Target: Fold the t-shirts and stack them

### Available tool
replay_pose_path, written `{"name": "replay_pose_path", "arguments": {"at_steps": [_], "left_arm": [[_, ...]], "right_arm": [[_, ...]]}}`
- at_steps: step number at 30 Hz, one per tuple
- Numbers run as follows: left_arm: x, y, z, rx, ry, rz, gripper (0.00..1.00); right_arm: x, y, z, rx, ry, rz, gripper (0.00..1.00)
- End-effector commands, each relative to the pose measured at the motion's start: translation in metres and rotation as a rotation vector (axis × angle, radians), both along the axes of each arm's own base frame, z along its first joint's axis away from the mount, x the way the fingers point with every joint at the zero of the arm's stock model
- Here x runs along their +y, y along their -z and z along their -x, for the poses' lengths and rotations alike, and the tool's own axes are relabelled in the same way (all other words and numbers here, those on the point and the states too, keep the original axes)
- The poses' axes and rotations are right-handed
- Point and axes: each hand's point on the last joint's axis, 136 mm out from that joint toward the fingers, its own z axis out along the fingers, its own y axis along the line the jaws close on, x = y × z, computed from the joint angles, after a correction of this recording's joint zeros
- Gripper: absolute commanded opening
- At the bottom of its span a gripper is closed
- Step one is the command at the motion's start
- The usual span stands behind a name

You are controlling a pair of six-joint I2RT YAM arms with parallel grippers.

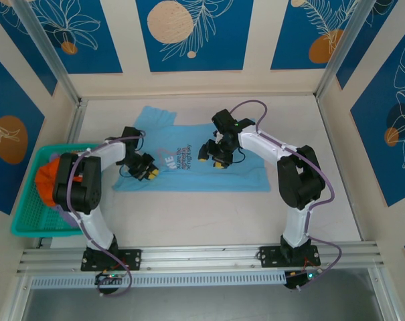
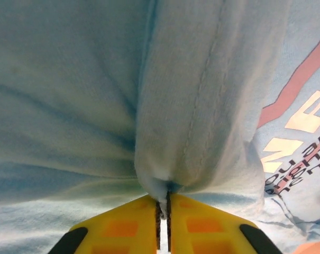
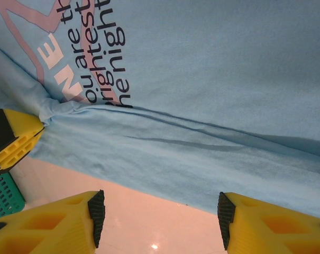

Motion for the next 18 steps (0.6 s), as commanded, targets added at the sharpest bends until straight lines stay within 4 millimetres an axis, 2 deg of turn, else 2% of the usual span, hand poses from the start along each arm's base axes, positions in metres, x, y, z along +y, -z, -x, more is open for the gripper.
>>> {"name": "replay_pose_path", "arguments": {"at_steps": [1, 10, 18], "left_arm": [[-0.003, -0.004, -0.005, -0.014, 0.049, -0.047, 0.09], [-0.008, -0.015, -0.030, -0.093, 0.320, -0.222, 0.02], [-0.032, -0.016, -0.057, -0.142, 0.484, -0.293, 0.07]], "right_arm": [[-0.006, 0.008, 0.009, 0.055, 0.003, 0.012, 0.61], [-0.012, 0.005, 0.008, 0.067, 0.024, -0.002, 0.61], [-0.020, 0.006, 0.009, 0.086, 0.038, -0.004, 0.61]]}}
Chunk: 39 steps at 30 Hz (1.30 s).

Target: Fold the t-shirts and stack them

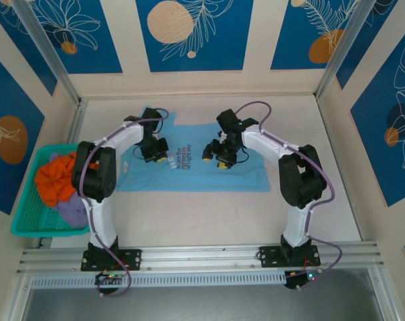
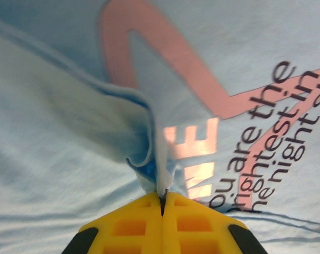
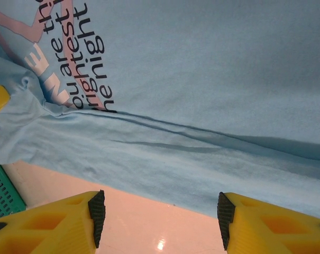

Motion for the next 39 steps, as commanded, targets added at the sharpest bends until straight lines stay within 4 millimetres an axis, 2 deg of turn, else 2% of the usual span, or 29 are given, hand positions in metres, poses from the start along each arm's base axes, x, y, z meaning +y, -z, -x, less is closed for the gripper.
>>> {"name": "replay_pose_path", "arguments": {"at_steps": [1, 3, 4, 7, 14, 18, 19, 21, 22, 24, 26, 28, 30, 33, 39], "left_arm": [[0.001, 0.007, 0.000, 0.021, 0.086, -0.085, 0.10], [-0.002, 0.008, -0.005, 0.016, 0.095, -0.099, 0.27], [-0.004, 0.007, -0.009, 0.011, 0.097, -0.099, 0.28], [-0.008, -0.002, -0.021, -0.024, 0.090, -0.085, 0.40], [-0.041, -0.051, -0.065, -0.204, 0.044, 0.119, 0.42], [-0.065, -0.058, -0.088, -0.217, -0.033, 0.371, 0.43], [-0.067, -0.060, -0.092, -0.221, -0.043, 0.411, 0.44], [-0.056, -0.068, -0.095, -0.240, -0.047, 0.382, 0.46], [-0.044, -0.073, -0.094, -0.254, -0.044, 0.317, 0.46], [-0.008, -0.076, -0.083, -0.242, -0.060, 0.131, 0.44], [0.024, -0.074, -0.065, -0.206, -0.084, -0.011, 0.38], [0.037, -0.066, -0.046, -0.164, -0.102, -0.043, 0.28], [0.040, -0.050, -0.026, -0.108, -0.095, -0.048, 0.17], [0.037, -0.029, -0.006, -0.050, -0.111, -0.027, 0.02], [0.018, -0.002, -0.002, 0.019, -0.104, 0.039, 0.00]], "right_arm": [[-0.004, 0.000, 0.011, 0.053, 0.000, -0.011, 0.61], [-0.006, -0.001, 0.011, 0.055, 0.002, -0.011, 0.61], [-0.008, -0.002, 0.011, 0.059, 0.006, -0.012, 0.61], [-0.018, -0.003, 0.009, 0.065, 0.037, -0.004, 0.61], [-0.061, -0.005, -0.003, 0.097, 0.202, 0.006, 0.61], [-0.081, -0.008, -0.010, 0.105, 0.279, -0.006, 0.61], [-0.085, -0.008, -0.012, 0.103, 0.290, -0.009, 0.61], [-0.088, -0.011, -0.014, 0.095, 0.293, -0.010, 0.61], [-0.089, -0.012, -0.014, 0.089, 0.289, -0.009, 0.61], [-0.090, -0.013, -0.014, 0.084, 0.285, -0.010, 0.61], [-0.091, -0.011, -0.015, 0.084, 0.289, -0.011, 0.61], [-0.092, -0.009, -0.015, 0.087, 0.299, -0.017, 0.60], [-0.094, -0.006, -0.016, 0.090, 0.304, -0.019, 0.60], [-0.093, -0.004, -0.018, 0.094, 0.304, -0.023, 0.59], [-0.092, 0.001, -0.022, 0.103, 0.299, -0.024, 0.59]]}}
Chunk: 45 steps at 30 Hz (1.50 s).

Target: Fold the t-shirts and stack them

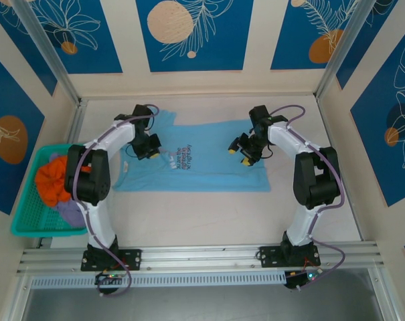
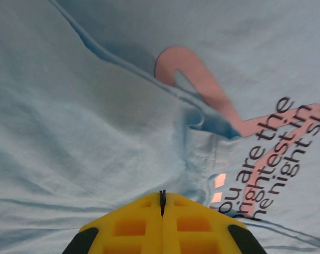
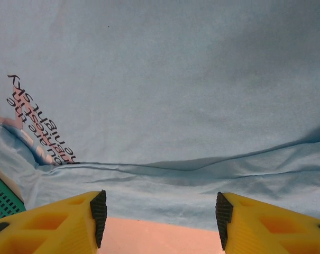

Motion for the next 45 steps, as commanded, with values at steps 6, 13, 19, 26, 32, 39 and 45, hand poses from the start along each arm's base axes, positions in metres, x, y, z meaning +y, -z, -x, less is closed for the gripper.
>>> {"name": "replay_pose_path", "arguments": {"at_steps": [6, 13, 19, 26, 32, 39, 45], "left_arm": [[-0.028, 0.026, -0.008, 0.080, 0.013, 0.068, 0.00], [-0.053, 0.029, -0.022, 0.076, 0.039, 0.111, 0.03], [-0.061, 0.022, -0.039, 0.054, 0.061, 0.098, 0.18], [-0.009, -0.038, -0.050, -0.084, 0.005, 0.004, 0.48], [0.020, -0.047, 0.005, -0.105, 0.016, -0.042, 0.34], [0.044, 0.018, 0.088, 0.036, 0.045, -0.100, 0.27], [0.064, 0.060, 0.138, 0.173, 0.060, -0.167, 0.27]], "right_arm": [[0.001, 0.002, 0.001, 0.033, 0.011, -0.030, 0.59], [-0.006, 0.002, 0.002, 0.039, 0.026, -0.023, 0.59], [-0.014, 0.005, 0.004, 0.058, 0.048, -0.008, 0.60], [-0.009, -0.004, 0.018, 0.029, 0.017, -0.040, 0.61], [0.022, 0.005, 0.063, 0.054, -0.141, -0.034, 0.60], [0.023, 0.044, 0.090, 0.144, -0.148, 0.054, 0.59], [0.004, 0.080, 0.111, 0.302, -0.052, 0.128, 0.57]]}}
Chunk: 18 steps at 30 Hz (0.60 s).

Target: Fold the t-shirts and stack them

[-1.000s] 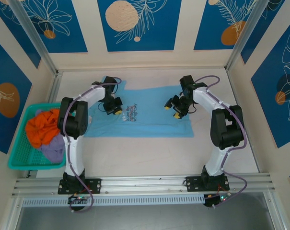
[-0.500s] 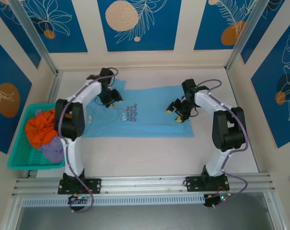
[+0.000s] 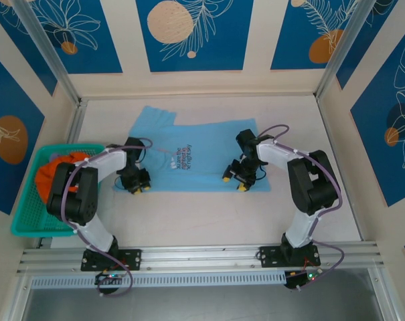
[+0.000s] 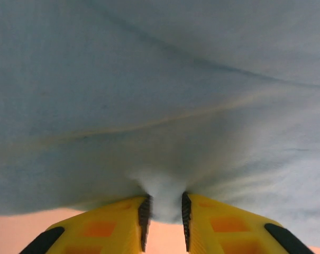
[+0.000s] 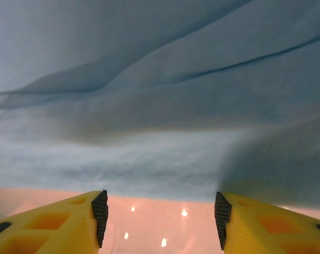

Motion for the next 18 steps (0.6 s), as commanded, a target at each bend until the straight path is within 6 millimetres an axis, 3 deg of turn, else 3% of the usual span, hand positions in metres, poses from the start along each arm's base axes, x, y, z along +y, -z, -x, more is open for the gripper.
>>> {"name": "replay_pose_path", "arguments": {"at_steps": [1, 5, 13, 18], "left_arm": [[0.016, 0.009, 0.011, 0.004, 0.035, -0.074, 0.27], [0.027, 0.007, 0.029, 0.043, 0.064, -0.119, 0.30], [0.024, -0.006, 0.066, 0.114, 0.076, -0.066, 0.33], [0.023, -0.020, 0.072, 0.109, 0.064, -0.055, 0.35]], "right_arm": [[-0.015, 0.023, 0.023, 0.123, 0.079, 0.069, 0.56], [-0.020, 0.031, 0.053, 0.208, 0.091, 0.099, 0.55], [-0.031, 0.027, 0.097, 0.262, 0.124, 0.104, 0.55], [-0.037, 0.026, 0.114, 0.267, 0.133, 0.107, 0.56]]}}
